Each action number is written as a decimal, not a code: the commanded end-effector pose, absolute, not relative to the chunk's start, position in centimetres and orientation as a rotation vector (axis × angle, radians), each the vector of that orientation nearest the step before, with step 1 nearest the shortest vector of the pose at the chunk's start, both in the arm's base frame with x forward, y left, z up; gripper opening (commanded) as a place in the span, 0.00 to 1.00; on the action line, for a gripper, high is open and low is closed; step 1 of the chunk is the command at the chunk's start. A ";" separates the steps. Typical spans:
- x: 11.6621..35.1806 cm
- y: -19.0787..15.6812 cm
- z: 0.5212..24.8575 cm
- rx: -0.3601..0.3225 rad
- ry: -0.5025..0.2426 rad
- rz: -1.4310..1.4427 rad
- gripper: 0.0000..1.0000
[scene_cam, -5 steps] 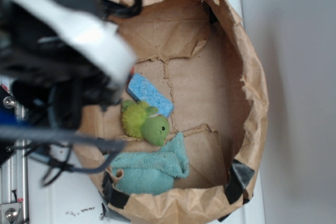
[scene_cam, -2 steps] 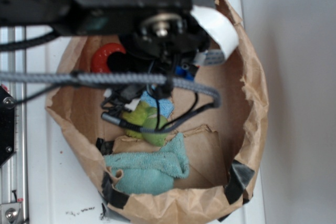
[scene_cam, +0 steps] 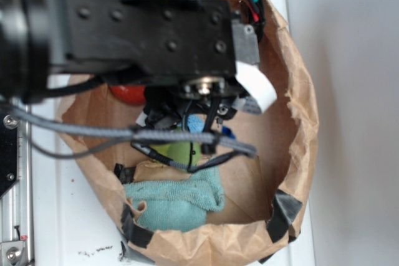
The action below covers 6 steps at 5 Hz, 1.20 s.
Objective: Grab the blue sponge.
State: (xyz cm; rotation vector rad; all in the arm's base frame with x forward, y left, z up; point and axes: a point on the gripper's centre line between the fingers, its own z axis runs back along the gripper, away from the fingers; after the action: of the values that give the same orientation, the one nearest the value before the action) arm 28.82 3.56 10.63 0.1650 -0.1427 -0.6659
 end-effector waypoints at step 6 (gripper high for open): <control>29.4 0.7 8.4 0.132 -0.182 -0.833 1.00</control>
State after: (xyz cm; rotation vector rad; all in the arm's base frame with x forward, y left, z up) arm 28.79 0.86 6.81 0.0907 -0.1306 -0.8357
